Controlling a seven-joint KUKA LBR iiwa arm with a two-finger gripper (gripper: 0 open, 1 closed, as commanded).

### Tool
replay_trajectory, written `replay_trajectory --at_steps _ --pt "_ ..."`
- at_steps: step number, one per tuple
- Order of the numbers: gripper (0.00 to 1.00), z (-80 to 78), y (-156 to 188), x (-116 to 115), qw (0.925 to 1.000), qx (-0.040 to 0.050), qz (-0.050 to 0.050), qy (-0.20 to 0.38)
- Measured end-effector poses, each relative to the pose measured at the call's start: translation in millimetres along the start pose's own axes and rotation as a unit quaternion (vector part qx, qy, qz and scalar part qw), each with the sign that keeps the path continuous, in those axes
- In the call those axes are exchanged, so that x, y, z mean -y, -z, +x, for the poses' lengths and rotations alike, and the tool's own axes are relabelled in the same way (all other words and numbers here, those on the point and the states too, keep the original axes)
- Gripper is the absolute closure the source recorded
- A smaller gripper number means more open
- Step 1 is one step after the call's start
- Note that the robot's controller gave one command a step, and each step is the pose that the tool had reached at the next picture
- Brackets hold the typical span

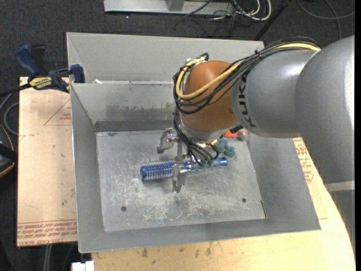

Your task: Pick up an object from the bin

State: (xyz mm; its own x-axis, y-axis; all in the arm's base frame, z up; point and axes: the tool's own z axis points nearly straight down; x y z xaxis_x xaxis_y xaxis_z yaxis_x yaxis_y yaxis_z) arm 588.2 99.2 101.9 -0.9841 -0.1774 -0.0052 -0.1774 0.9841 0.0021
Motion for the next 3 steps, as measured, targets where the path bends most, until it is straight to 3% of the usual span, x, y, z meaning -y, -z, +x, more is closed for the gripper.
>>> replay_trajectory --at_steps 1,2,3 --pt "0.00 4.3 2.5 19.4 1.0000 -0.0019 0.001 0.006" --pt "0.00 3.2 -28.5 3.8 0.9994 0.0031 0.001 -0.033" --pt "0.00 0.9 -25.9 4.2 0.9994 0.0008 0.001 -0.034"
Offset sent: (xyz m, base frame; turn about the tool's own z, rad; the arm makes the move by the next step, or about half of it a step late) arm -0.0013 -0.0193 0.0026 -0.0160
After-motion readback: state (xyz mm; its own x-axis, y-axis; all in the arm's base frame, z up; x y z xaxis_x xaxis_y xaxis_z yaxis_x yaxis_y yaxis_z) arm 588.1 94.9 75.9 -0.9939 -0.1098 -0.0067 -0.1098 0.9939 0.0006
